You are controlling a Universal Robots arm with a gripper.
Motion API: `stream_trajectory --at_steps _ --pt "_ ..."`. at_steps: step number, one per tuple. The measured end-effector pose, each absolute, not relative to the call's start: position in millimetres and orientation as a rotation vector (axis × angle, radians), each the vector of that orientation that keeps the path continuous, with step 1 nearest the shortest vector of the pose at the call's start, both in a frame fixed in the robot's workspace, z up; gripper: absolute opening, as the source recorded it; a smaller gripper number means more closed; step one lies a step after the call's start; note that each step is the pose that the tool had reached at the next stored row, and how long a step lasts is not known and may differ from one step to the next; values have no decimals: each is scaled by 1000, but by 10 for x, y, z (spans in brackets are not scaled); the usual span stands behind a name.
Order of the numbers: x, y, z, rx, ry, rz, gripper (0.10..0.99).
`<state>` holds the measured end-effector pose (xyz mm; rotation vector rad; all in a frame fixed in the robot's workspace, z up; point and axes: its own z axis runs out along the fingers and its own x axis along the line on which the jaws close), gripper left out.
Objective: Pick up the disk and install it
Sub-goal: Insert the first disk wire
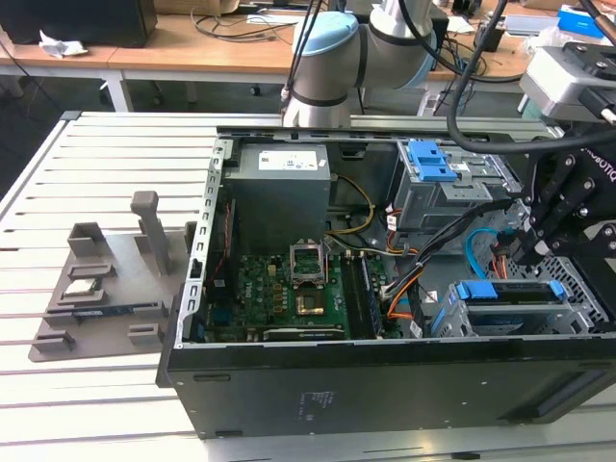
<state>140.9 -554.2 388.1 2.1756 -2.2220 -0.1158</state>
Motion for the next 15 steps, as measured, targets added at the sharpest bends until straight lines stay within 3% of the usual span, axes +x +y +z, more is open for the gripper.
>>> stream_trajectory --at_steps 15 --pt "1959 -5501 3882 2175 -2222 -116 106"
